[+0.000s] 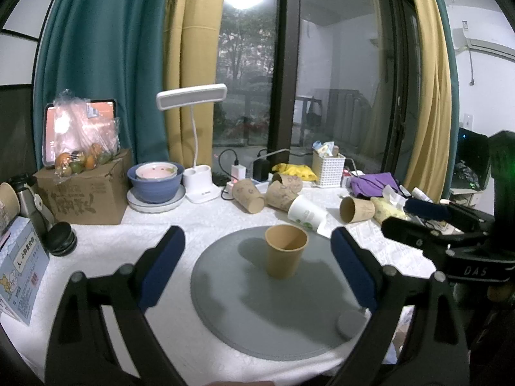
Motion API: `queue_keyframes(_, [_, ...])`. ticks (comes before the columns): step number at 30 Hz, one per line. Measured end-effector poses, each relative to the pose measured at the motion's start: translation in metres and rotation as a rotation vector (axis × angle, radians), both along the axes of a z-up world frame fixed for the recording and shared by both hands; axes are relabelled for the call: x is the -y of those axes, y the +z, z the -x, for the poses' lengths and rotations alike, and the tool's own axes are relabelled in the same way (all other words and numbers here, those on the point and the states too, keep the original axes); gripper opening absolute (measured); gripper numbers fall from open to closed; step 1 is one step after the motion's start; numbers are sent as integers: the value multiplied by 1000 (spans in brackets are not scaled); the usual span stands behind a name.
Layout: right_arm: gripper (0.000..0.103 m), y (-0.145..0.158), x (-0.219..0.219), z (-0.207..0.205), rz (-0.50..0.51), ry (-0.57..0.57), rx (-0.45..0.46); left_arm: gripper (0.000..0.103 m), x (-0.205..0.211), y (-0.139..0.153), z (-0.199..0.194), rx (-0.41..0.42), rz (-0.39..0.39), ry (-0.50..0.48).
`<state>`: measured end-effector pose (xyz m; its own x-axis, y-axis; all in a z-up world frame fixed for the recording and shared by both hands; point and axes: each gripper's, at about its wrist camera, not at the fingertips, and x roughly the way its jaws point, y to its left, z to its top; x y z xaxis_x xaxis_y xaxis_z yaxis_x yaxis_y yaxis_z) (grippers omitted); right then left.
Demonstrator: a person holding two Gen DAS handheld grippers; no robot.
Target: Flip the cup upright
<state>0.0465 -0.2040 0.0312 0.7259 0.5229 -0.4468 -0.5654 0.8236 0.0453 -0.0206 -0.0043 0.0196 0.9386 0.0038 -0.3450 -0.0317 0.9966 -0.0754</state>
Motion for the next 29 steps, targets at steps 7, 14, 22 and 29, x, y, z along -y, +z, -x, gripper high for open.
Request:
queue_keyframes(7, [82,0,-1,0,0,-1,-1,93,2,0,1,0,2,1])
queue_keyframes(14, [82,0,-1,0,1,-1,-1,93,2,0,0,0,3,3])
queue_keyframes(22, [82,1,-1,0,1,-1,-1,93,1,0,0,0,3,3])
queue_keyframes(29, [82,1,-2,1,2,-1,-3,93,5,1,3,15,18,25])
